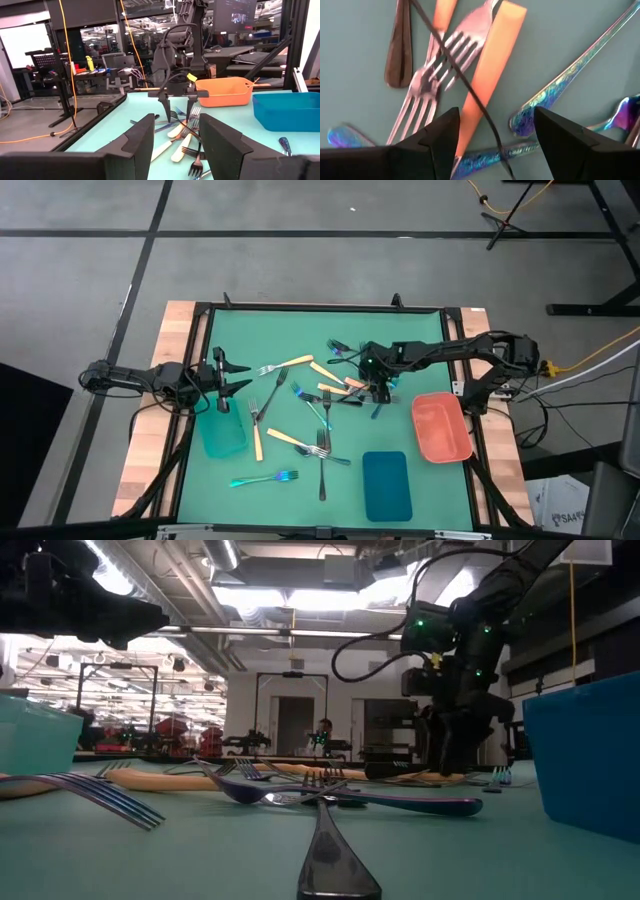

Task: Sort silverware by color (type)
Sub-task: Put the black fork into the orange bin

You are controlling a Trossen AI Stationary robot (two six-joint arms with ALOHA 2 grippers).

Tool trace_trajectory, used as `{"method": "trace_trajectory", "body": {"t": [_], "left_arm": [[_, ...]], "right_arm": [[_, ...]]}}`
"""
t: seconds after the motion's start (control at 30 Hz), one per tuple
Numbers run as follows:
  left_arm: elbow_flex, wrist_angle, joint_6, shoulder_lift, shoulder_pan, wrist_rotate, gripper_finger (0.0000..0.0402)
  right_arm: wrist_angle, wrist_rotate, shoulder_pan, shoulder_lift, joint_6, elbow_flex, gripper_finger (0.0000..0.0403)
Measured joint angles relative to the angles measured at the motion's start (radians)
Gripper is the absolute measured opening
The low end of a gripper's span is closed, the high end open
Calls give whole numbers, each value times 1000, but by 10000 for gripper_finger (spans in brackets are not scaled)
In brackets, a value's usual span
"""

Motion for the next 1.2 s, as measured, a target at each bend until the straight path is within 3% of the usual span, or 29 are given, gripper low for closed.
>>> {"method": "trace_trajectory", "body": {"t": [0.47,0.77,1.2], "left_arm": [[0,0,0,0,0,0,151],[0,0,0,0,0,0,151],[0,0,0,0,0,0,151]], "right_arm": [[-19,9,0,0,-33,0,241],[-19,68,0,0,-34,0,241],[-57,52,2,0,-33,50,241]]}}
